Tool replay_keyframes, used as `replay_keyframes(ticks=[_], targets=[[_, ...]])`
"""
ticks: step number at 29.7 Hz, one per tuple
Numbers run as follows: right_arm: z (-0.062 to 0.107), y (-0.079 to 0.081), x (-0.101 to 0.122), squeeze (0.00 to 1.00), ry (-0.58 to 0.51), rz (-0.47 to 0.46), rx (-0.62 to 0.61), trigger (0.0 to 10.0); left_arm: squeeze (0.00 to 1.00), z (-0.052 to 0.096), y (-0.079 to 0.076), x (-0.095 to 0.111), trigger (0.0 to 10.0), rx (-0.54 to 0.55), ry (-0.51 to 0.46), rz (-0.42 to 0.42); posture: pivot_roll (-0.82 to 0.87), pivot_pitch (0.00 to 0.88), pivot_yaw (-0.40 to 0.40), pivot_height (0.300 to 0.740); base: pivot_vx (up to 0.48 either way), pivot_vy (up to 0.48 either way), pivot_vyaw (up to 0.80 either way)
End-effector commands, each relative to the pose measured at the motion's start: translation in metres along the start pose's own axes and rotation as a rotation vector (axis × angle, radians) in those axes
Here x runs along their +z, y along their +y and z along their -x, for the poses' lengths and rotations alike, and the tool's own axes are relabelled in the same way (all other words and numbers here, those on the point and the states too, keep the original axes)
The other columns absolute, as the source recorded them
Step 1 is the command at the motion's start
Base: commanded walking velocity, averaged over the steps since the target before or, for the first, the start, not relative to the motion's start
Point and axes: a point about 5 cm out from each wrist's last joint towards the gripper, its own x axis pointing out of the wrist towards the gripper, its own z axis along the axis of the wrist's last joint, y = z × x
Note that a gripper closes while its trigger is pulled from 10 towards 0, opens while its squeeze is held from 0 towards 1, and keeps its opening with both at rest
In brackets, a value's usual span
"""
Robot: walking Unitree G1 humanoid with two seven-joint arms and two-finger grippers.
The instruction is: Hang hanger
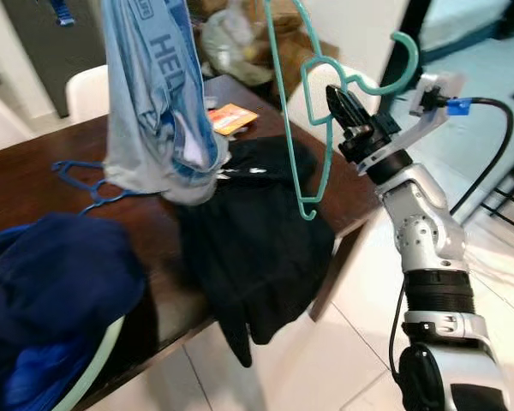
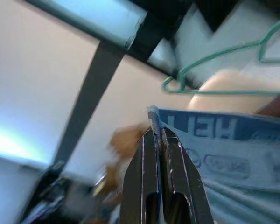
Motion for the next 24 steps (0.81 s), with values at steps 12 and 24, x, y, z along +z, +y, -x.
replay_keyframes(ticks=[12, 24], targets=[[0.041, 0.006, 0.025, 0.00, 0.157, 0.167, 0.401, 10.0, 0.00, 0.005, -0.097, -0.085, 10.0, -0.229, 0.104, 0.378, 0.06, 0.060, 0.022, 0.740, 0.000, 0.000, -0.24], [0.084, -0.013, 0.044, 0.00, 0.584, 0.398, 0.607, 10.0, 0.00, 0.008, -0.093, -0.080, 10.0, -0.151, 0.049, 0.344, 0.04, 0.068, 0.009, 0.740, 0.000, 0.000, 0.00]])
